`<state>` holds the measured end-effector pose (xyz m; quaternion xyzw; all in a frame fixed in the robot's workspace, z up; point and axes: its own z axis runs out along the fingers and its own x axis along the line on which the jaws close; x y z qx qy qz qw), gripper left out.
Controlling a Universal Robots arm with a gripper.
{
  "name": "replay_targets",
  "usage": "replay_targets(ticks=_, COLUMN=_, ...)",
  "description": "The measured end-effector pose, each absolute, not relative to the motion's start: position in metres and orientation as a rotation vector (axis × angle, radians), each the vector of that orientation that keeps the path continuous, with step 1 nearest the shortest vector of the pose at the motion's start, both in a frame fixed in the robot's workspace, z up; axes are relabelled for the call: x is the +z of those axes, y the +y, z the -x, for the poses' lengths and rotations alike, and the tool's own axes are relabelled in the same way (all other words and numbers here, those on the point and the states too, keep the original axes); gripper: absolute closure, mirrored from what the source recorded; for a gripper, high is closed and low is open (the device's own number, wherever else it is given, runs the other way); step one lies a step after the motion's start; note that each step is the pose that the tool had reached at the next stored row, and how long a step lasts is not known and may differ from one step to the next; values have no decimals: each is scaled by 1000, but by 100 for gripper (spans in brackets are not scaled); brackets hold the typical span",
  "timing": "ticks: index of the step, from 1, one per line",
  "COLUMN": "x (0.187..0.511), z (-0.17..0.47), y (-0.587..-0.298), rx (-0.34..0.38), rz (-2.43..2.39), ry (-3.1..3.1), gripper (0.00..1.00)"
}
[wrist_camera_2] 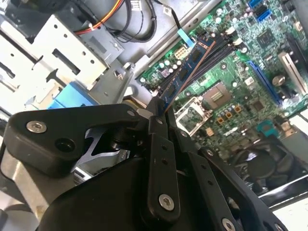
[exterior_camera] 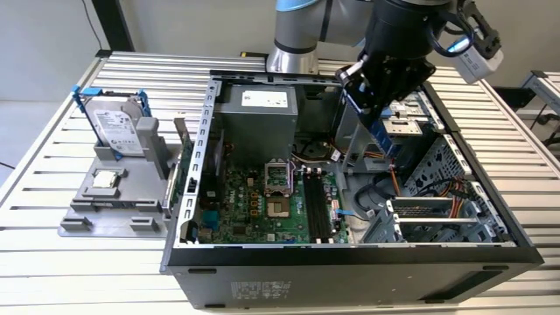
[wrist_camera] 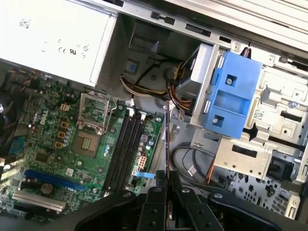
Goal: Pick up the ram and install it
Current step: 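Insert the ram into the slot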
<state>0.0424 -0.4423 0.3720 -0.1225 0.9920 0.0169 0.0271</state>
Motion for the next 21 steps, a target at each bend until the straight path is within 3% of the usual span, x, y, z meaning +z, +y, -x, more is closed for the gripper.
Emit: replay_targets(ticks=21, x=365, z=-42, y=-442, rx=46, rz=-50, ry=3082, gripper=100)
